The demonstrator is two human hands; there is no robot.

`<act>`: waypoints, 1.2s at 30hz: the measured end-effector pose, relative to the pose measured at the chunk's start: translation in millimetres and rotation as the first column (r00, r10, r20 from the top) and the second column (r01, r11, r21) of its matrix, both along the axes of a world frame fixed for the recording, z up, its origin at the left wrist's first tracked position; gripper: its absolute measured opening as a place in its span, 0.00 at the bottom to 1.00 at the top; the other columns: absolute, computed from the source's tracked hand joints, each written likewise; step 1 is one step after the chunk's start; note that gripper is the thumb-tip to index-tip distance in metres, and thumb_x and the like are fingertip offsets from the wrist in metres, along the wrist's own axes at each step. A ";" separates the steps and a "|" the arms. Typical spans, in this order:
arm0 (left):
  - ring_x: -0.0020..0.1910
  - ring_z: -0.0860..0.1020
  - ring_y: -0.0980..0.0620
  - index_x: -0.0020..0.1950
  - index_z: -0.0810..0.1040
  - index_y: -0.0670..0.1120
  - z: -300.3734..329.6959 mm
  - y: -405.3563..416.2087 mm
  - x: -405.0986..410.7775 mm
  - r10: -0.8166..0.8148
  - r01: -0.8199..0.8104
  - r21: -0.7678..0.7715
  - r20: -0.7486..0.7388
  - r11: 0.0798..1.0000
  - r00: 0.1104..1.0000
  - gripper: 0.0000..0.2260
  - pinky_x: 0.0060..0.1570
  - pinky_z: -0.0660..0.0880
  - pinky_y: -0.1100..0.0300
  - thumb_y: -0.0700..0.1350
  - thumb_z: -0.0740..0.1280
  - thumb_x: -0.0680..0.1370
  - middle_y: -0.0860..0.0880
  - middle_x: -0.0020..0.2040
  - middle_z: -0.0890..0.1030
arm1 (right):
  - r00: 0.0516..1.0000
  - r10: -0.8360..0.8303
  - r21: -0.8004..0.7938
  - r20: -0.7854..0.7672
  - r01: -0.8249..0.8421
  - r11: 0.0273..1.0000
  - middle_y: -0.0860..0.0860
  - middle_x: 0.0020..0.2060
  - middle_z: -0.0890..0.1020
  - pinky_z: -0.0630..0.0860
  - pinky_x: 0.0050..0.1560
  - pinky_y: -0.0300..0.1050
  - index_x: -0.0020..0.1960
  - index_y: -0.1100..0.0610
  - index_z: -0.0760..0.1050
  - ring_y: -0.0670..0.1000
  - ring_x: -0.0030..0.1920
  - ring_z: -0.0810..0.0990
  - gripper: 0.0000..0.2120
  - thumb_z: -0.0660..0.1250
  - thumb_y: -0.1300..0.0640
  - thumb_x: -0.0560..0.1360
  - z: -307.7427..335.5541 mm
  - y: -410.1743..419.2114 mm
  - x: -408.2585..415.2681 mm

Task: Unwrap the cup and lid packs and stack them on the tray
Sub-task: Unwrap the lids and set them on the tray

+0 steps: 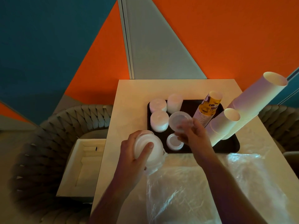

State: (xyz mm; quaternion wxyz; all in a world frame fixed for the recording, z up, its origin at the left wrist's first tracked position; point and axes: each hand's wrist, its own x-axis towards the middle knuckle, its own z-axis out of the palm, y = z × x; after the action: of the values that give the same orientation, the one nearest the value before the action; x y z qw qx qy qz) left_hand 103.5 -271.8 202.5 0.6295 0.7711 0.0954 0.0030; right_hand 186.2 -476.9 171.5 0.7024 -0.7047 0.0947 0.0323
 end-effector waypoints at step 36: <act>0.51 0.76 0.69 0.71 0.62 0.61 11.1 2.4 -9.4 -0.015 0.012 -0.096 -0.033 0.995 0.999 0.29 0.45 0.81 0.64 0.59 0.69 0.72 0.63 0.58 0.74 | 0.845 0.527 0.064 0.094 -0.533 0.843 0.54 0.54 0.84 0.78 0.49 0.42 0.53 0.59 0.76 0.51 0.52 0.82 0.03 0.68 0.64 0.80 35.3 29.1 -20.5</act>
State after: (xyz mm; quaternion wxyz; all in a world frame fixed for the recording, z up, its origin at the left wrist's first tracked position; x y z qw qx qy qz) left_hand 94.2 -269.4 213.6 0.6639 0.7407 0.1009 -0.0188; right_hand 165.6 -447.7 206.8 0.6994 -0.6726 -0.1309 0.2034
